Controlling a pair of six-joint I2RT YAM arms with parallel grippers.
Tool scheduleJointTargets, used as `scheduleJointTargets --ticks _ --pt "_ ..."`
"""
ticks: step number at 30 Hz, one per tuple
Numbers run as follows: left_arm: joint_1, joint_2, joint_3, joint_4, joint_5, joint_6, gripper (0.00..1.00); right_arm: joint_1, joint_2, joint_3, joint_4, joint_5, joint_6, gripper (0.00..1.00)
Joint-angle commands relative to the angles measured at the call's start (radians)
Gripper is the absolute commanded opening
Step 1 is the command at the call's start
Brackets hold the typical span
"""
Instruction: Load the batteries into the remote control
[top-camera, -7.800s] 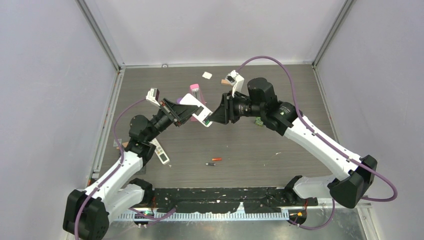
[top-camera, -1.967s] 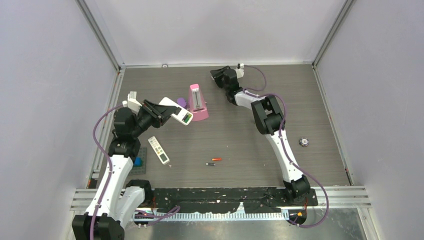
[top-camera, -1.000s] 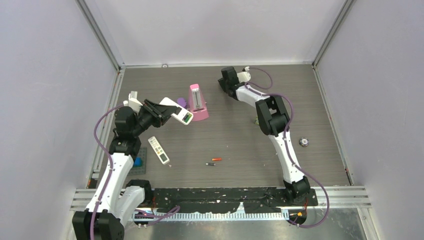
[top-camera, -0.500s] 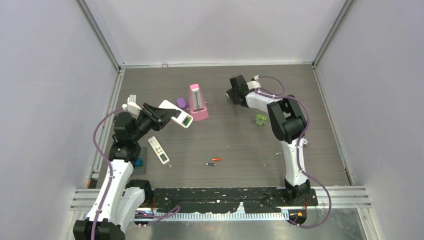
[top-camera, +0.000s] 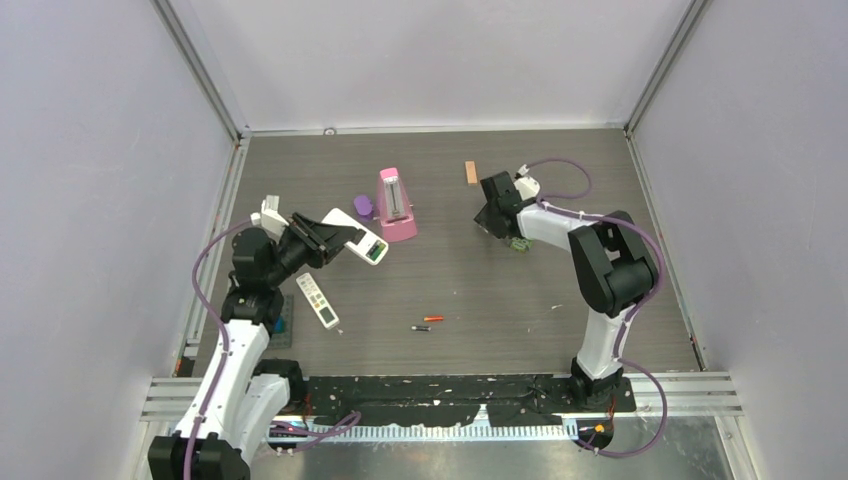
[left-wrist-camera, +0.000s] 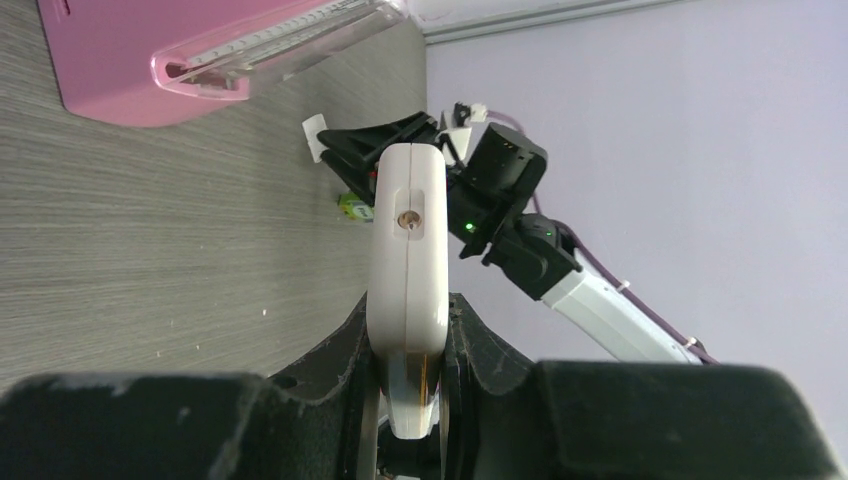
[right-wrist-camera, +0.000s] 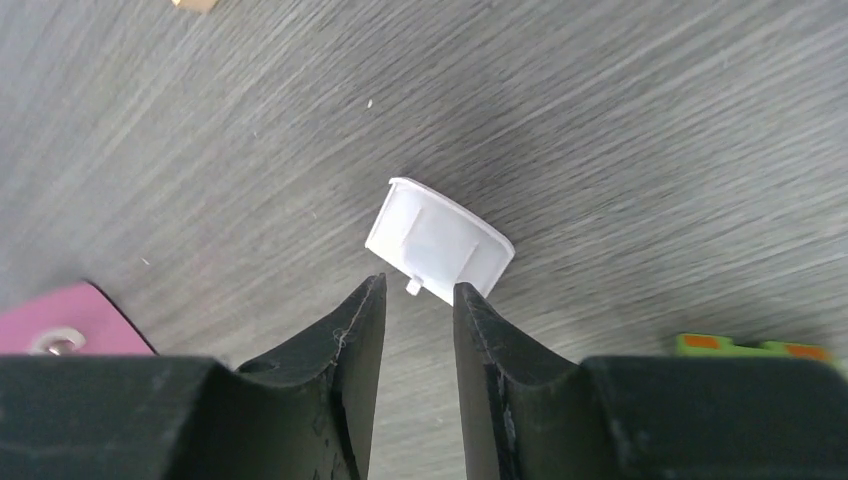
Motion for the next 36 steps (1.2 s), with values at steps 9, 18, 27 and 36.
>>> scheduleJointTargets --ticks 9,18,27,36 --pt "0.006 0.066 -0.009 0.055 0.132 0.073 0.0 -0.063 -0.061 0.272 -0.224 -0.132 -0.682 0.41" --pt "0.005 0.058 -0.013 0.009 0.142 0.1 0.0 -0.066 0.153 0.501 -0.447 -0.212 -0.994 0.47" --pt "0.004 0.069 -0.008 -0.005 0.142 0.103 0.0 -0.067 0.286 0.616 -0.53 -0.229 -0.99 0.45" --pt "0.005 0.085 -0.004 -0.001 0.139 0.106 0.0 -0.067 0.318 0.605 -0.556 -0.202 -0.966 0.26"
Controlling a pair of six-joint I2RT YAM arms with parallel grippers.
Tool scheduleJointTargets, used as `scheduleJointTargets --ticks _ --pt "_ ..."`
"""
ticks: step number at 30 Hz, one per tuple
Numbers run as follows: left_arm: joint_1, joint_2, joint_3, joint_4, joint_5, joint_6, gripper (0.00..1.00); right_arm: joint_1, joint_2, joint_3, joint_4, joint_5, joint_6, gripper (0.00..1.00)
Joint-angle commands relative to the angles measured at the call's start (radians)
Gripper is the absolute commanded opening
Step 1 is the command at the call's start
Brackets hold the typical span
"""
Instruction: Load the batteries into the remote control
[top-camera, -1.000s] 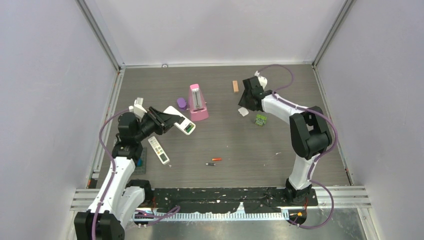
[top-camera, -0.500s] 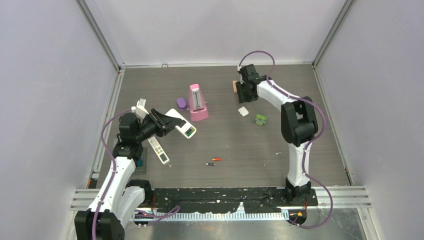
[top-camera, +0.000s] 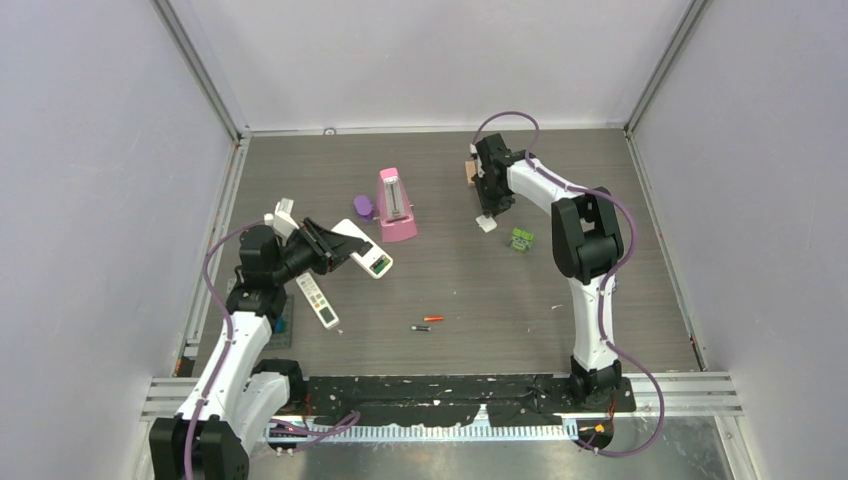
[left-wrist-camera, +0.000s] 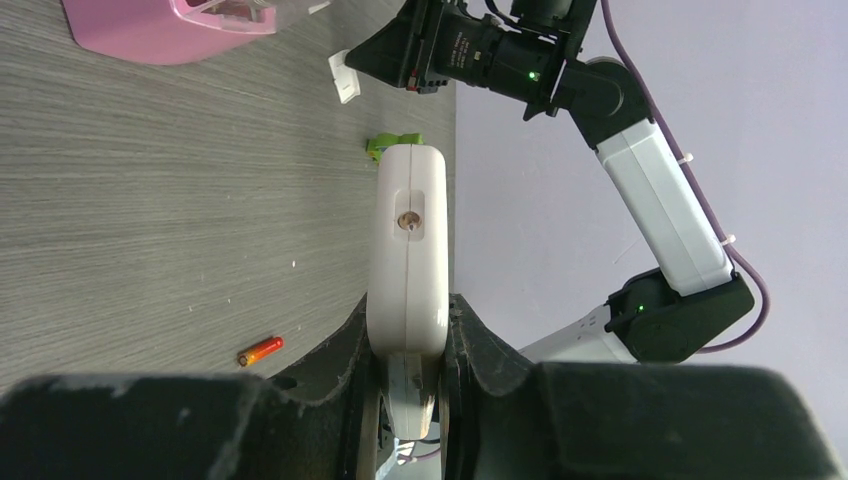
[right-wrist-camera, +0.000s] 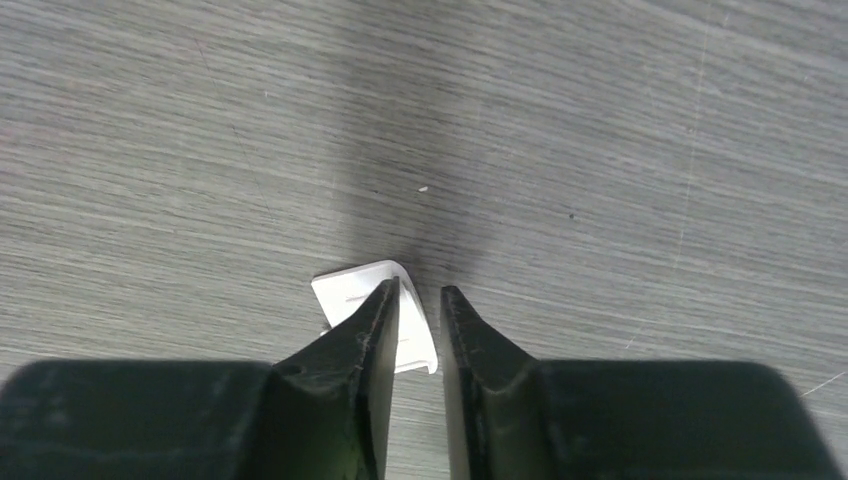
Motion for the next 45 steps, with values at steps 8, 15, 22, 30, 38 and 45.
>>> scheduleJointTargets --ticks 8,15,22,30,38,45 --pt "0.003 0.015 0.006 0.044 0.026 0.015 0.0 0.001 -0.033 -0.063 0.006 -0.053 0.151 0.05" --pt "0.004 0.03 -0.004 0.073 0.025 0.013 0.0 0.055 -0.167 -0.237 0.065 -0.038 0.472 0.05" --pt "0.003 0.046 -0.022 0.114 0.026 -0.003 0.0 0.195 -0.403 -0.545 0.184 0.163 0.93 0.05" --pt "0.002 0.048 -0.05 0.116 0.039 0.004 0.0 0.329 -0.458 -0.616 0.114 0.248 1.171 0.06" --pt "0.003 0.041 -0.049 0.104 0.056 0.018 0.0 0.355 -0.483 -0.563 0.083 0.352 1.149 0.56" --pt "0.003 0.015 -0.051 0.092 0.059 0.027 0.0 0.355 -0.609 -0.636 0.309 0.348 0.684 0.59"
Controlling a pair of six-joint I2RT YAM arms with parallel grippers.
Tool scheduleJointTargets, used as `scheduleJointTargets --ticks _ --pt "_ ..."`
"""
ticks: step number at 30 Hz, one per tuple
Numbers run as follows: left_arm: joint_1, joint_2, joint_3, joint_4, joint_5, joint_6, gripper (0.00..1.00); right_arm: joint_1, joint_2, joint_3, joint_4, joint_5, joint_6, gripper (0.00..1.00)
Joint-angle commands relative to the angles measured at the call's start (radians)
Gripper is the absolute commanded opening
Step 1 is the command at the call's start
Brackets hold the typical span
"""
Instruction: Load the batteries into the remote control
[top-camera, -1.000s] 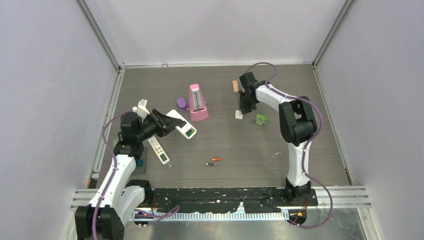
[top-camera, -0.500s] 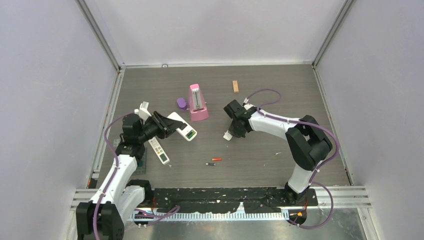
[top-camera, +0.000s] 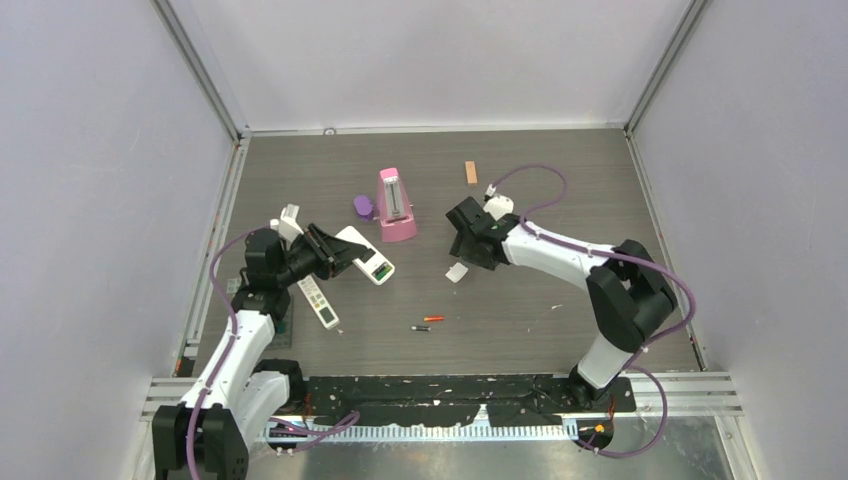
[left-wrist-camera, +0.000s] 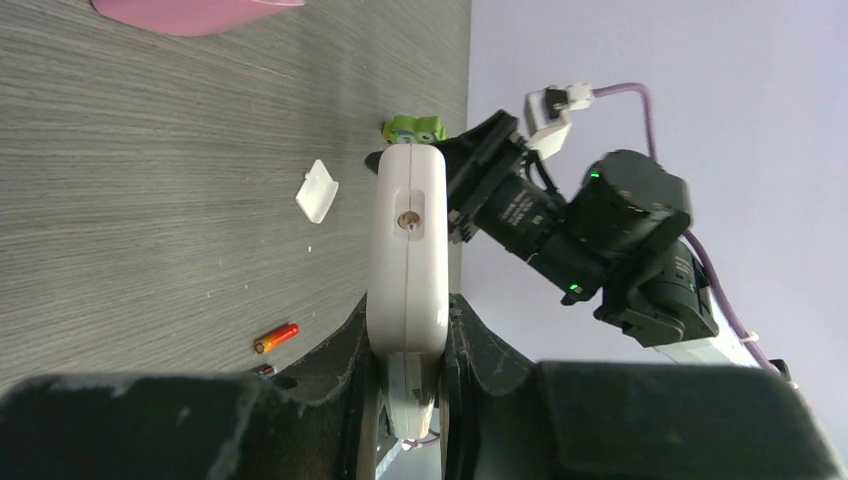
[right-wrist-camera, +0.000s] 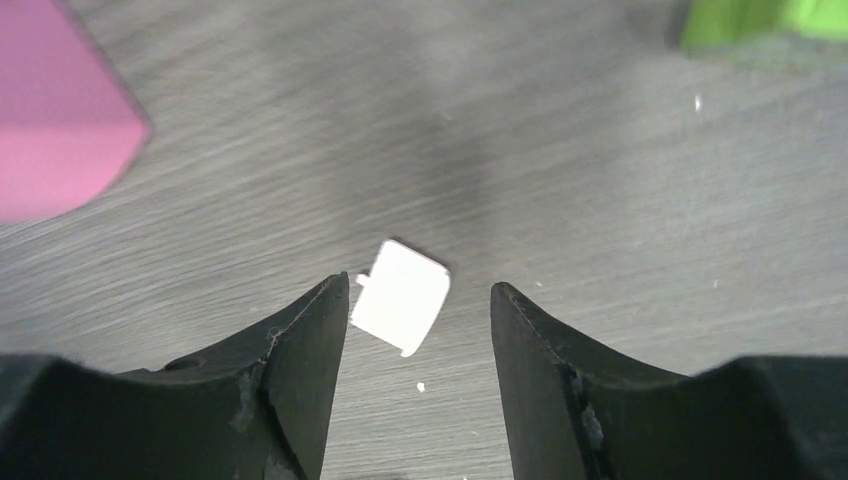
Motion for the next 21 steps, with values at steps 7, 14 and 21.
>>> scheduleJointTargets --ticks 7,14,21 --pt "0.004 -0.065 0.012 0.001 0.021 0.043 0.0 0.002 -0.249 -0.145 0.392 -0.313 -1.068 0.57" --pt "0.004 -0.062 0.033 -0.016 0.017 0.048 0.0 0.004 -0.193 -0.091 0.191 -0.48 -1.522 0.57" --pt "0.004 -0.074 0.048 -0.037 0.002 0.044 0.0 0.014 -0.112 -0.091 0.139 -0.488 -1.78 0.56"
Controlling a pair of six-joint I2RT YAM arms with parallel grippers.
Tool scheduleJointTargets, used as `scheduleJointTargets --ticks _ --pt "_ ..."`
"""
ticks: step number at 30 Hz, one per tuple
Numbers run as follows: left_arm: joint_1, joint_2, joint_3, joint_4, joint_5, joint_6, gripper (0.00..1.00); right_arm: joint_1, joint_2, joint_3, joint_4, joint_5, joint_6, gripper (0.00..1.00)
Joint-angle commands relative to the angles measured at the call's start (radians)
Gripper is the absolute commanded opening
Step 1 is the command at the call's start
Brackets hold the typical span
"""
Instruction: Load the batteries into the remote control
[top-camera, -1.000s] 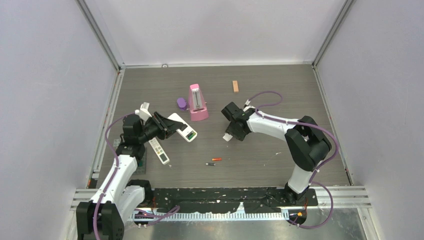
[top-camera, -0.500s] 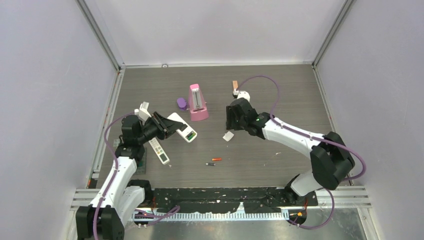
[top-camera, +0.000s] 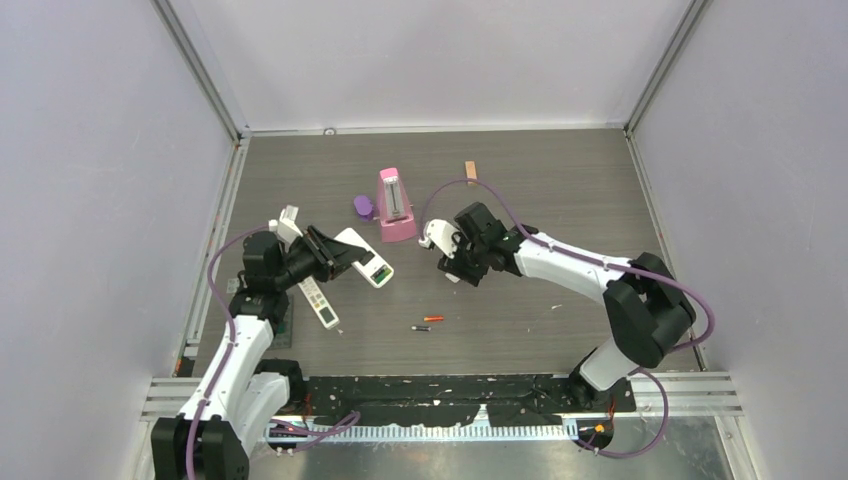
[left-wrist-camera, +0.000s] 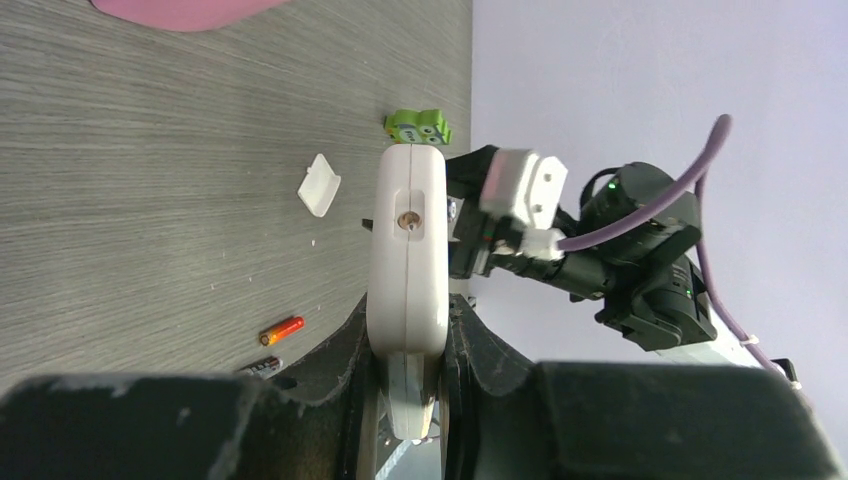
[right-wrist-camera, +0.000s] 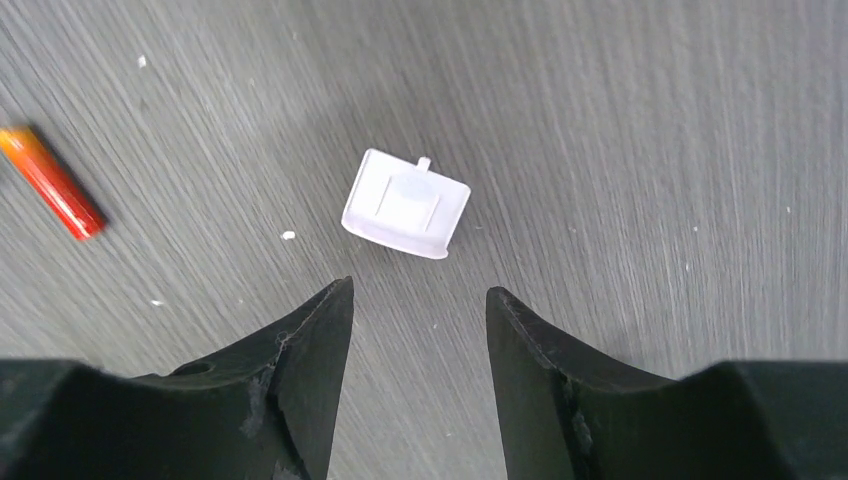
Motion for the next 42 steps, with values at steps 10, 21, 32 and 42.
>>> scheduleJointTargets --ticks 10,21,32,42 --pt "0.012 -0.072 0.117 -0.149 -0.119 0.084 0.0 0.021 0.166 0.057 0.047 -0.003 -0.312 0.55" --pt "0.014 -0.069 0.118 -0.151 -0.134 0.085 0.0 0.021 0.275 0.139 0.024 -0.001 -0.277 0.29" --pt "0.022 -0.071 0.121 -0.165 -0.125 0.095 0.0 0.02 0.336 0.282 -0.103 -0.038 -0.128 0.06" --pt "0.024 -0.087 0.109 -0.16 -0.111 0.081 0.0 -0.025 0.34 0.426 -0.132 -0.113 0.299 0.05"
